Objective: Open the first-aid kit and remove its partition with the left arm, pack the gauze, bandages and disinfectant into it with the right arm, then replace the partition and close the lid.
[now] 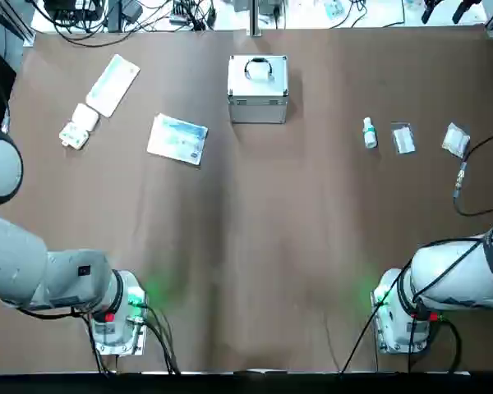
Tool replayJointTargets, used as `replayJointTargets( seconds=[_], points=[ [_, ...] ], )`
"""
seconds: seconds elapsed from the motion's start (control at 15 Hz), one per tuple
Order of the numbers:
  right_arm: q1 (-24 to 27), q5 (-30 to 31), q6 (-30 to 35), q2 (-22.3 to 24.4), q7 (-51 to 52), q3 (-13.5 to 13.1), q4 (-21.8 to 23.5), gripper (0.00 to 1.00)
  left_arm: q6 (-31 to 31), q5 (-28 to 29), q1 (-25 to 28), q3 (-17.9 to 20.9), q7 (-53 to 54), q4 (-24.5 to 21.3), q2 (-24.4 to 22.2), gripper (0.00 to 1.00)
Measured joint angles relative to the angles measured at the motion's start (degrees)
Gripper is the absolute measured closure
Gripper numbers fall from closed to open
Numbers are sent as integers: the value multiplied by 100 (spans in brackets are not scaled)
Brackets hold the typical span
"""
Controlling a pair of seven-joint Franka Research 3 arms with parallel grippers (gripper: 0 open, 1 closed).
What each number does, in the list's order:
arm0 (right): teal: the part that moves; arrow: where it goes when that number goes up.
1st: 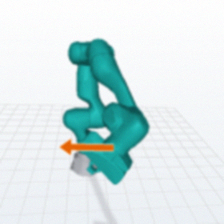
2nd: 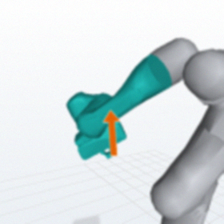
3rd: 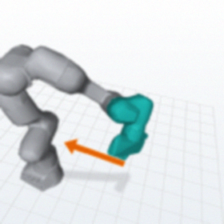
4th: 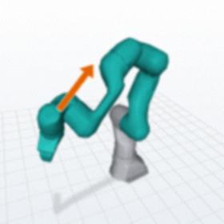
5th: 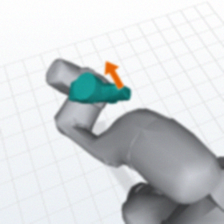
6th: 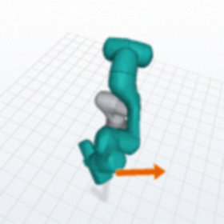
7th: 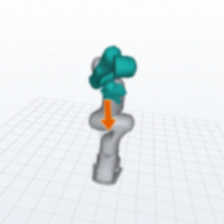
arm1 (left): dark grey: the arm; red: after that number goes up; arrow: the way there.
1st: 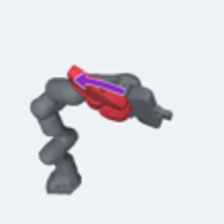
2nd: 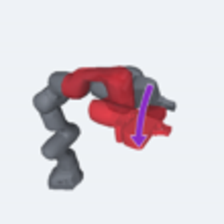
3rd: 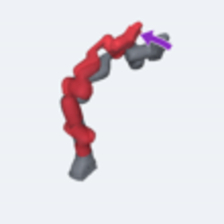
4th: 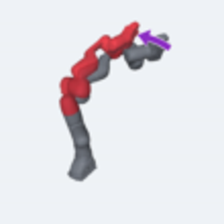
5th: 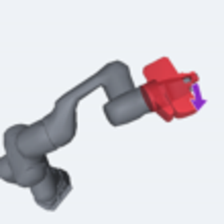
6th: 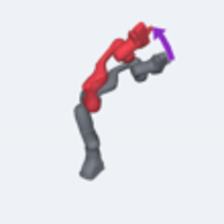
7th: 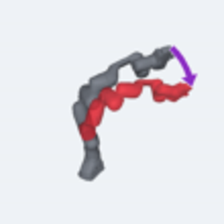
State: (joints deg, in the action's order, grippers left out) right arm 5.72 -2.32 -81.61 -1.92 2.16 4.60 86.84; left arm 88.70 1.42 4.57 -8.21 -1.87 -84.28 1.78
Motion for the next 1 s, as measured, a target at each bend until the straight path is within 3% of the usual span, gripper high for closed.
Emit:
replayJointTargets(
  seconds=[0.6, 0.8, 1.0],
  points=[
    [-11, -67, -160, -55, 0, 4, -170, 0, -41, 0, -20, -16, -74, 1, 0, 0],
    [-179, -443, -407, -424, -33, 20, -140, 0, -76, 0, -50, -136, -420, -1, 9, 0],
    [-426, -661, -1131, -1007, -633, 23, -124, 0, -90, -2, -102, -351, -942, -11, 91, 0]
  ],
)
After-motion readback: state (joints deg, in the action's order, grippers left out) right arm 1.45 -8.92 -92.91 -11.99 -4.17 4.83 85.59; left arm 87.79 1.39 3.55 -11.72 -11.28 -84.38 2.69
